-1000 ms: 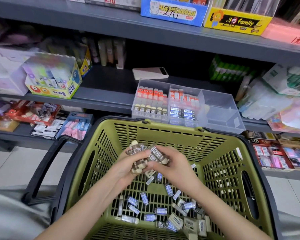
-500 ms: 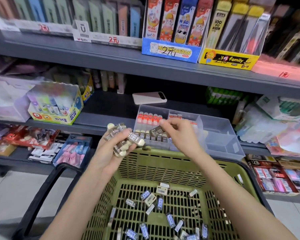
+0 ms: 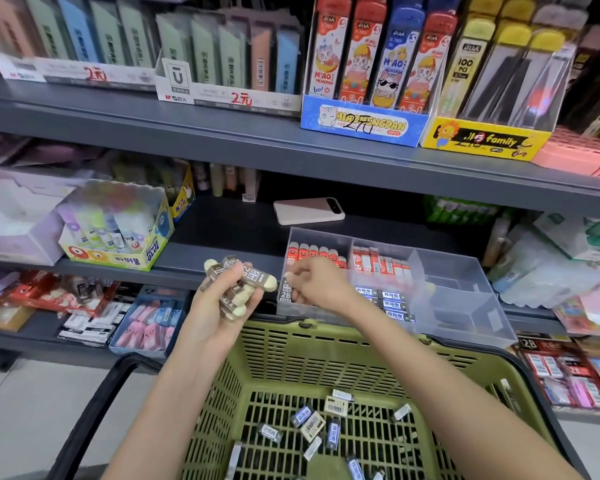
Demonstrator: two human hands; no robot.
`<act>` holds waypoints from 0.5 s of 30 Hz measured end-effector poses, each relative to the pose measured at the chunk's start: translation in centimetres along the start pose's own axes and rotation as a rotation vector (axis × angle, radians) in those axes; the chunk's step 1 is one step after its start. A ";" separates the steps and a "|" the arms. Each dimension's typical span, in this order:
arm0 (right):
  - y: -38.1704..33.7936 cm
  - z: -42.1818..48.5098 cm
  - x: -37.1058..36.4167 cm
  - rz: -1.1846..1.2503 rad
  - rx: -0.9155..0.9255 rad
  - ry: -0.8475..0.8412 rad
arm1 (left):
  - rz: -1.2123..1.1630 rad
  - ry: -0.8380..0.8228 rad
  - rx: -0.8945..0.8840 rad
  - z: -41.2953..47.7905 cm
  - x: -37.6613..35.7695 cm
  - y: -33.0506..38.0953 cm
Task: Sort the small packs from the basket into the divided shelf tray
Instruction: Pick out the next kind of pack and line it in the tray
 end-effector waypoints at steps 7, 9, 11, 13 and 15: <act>-0.7 -0.7 0.7 -0.025 0.025 0.001 | 0.097 -0.028 -0.033 -0.4 -0.4 -0.2; -2.2 -1.5 2.0 -0.097 0.105 0.090 | 0.095 -0.028 -0.036 -0.5 -0.3 -0.2; -4.0 -3.5 3.1 -0.035 0.213 0.197 | 0.093 -0.029 -0.039 -0.5 -0.3 -0.2; -4.8 -5.6 2.1 0.130 0.235 0.131 | 0.086 -0.041 -0.050 -0.4 -0.5 -0.1; -4.6 -6.9 0.3 0.196 0.174 0.041 | 0.088 -0.064 -0.068 -0.5 -0.8 0.0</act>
Point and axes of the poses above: each hand's wrist, its own z-axis towards the middle knuckle, its own x-axis out of the back of the hand, y = z × x, the point moved 10 cm from there along z, towards the middle knuckle, and after that the axes turned 10 degrees about z, right-handed, at the moved point
